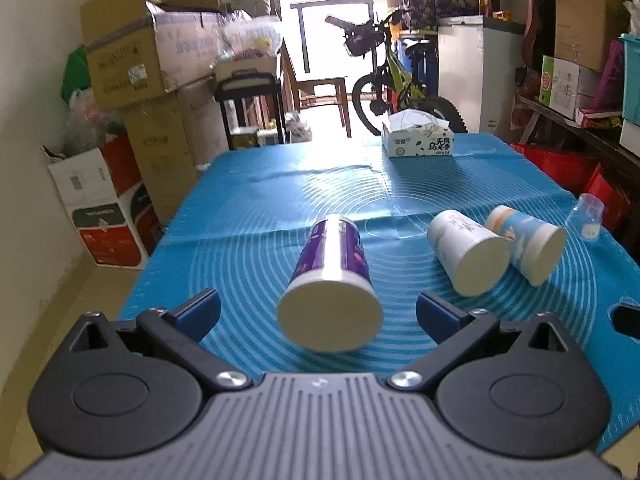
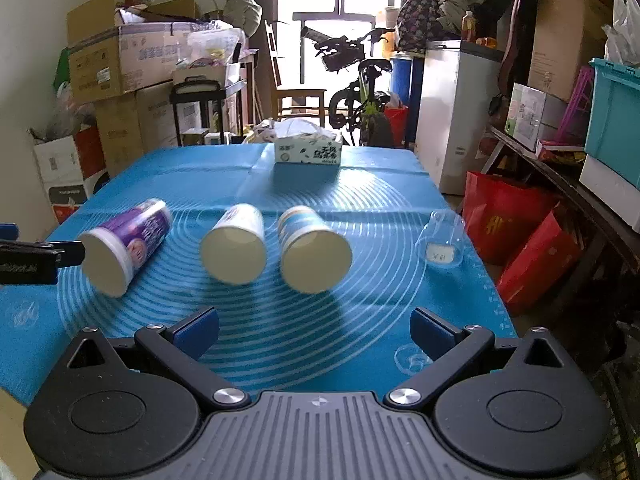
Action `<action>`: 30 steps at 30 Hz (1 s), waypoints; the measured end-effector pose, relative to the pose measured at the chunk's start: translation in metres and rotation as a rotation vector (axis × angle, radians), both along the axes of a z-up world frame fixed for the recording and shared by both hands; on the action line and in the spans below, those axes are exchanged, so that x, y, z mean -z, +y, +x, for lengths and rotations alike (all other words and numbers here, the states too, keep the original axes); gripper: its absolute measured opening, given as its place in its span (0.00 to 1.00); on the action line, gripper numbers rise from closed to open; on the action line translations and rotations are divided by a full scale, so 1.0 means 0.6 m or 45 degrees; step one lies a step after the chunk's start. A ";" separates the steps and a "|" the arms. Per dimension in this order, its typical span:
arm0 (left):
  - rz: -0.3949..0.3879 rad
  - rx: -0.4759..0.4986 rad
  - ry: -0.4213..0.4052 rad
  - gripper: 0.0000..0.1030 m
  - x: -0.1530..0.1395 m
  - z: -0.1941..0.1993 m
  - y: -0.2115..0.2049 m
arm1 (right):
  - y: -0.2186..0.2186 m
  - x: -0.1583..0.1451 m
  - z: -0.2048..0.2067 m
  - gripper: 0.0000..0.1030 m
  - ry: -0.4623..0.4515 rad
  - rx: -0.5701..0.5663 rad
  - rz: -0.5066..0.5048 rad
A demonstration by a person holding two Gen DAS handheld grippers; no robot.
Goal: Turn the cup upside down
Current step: 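Move the left tool to the purple cup and grasp its closed end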
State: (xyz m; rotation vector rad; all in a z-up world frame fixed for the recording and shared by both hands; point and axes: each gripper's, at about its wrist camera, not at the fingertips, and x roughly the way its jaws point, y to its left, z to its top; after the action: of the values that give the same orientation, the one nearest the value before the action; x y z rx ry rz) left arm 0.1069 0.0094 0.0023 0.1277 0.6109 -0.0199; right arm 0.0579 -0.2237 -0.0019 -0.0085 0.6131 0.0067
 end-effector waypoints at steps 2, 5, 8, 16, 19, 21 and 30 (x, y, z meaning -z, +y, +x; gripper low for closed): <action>0.009 0.007 0.033 0.99 0.009 0.029 -0.003 | -0.003 0.001 0.012 1.00 -0.003 0.010 -0.001; 0.030 0.002 0.086 0.99 0.023 0.072 -0.006 | -0.007 0.006 0.025 1.00 0.000 0.022 0.005; 0.060 -0.013 0.150 0.99 0.039 0.110 -0.011 | -0.008 0.014 0.033 1.00 0.010 0.027 0.011; 0.062 -0.019 0.310 0.72 0.078 0.157 -0.009 | -0.013 0.028 0.042 1.00 0.032 0.034 0.024; 0.065 -0.013 0.307 0.71 0.076 0.149 -0.007 | -0.014 0.029 0.043 1.00 0.035 0.036 0.022; 0.051 -0.007 0.322 0.71 0.070 0.141 -0.008 | -0.015 0.028 0.043 1.00 0.035 0.037 0.025; -0.078 0.052 0.314 0.70 0.020 0.050 -0.030 | -0.010 0.020 0.025 1.00 0.020 0.021 0.026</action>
State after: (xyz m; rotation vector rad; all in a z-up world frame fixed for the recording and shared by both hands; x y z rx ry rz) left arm 0.1368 -0.0086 -0.0096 0.0791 0.8531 -0.0947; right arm 0.0727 -0.2297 -0.0142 0.0163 0.6290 -0.0033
